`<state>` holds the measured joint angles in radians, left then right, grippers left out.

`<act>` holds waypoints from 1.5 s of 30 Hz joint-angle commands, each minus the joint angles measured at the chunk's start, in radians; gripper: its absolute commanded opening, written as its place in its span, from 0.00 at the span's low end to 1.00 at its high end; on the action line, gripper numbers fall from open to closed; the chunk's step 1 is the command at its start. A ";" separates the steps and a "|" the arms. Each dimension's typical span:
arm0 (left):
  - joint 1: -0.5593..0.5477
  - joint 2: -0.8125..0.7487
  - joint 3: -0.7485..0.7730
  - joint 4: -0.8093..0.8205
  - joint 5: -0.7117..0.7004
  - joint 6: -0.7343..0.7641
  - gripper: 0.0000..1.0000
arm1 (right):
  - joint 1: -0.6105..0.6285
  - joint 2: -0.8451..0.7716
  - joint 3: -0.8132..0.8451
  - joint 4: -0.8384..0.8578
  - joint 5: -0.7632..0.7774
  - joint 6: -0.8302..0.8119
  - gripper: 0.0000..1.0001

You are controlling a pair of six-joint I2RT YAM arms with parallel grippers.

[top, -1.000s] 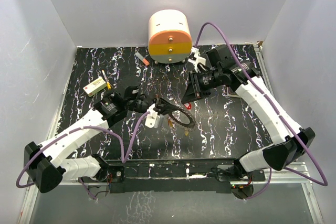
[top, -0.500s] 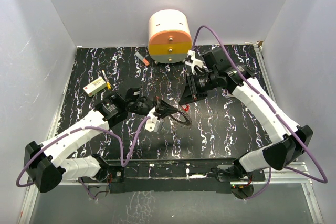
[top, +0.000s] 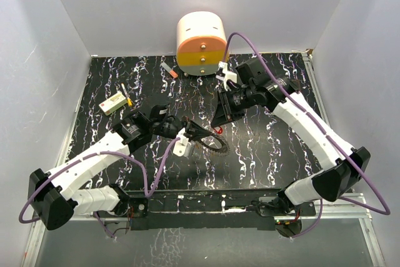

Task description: Put the keys on the keyring

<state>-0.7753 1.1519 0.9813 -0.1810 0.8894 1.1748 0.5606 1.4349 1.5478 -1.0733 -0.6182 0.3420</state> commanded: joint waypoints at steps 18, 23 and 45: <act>-0.023 0.023 0.019 0.061 -0.120 -0.313 0.00 | -0.001 -0.154 -0.040 0.099 -0.028 0.061 0.08; -0.018 0.079 0.030 0.045 -0.132 -0.338 0.00 | -0.001 -0.168 -0.048 0.126 0.006 0.089 0.08; 0.231 0.027 0.053 0.036 -0.340 -0.580 0.97 | -0.370 0.064 -0.252 0.542 -0.045 0.087 0.08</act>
<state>-0.5522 1.2522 1.0306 -0.1951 0.6018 0.6872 0.2661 1.5238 1.3251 -0.7120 -0.6247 0.4141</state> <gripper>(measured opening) 0.970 0.120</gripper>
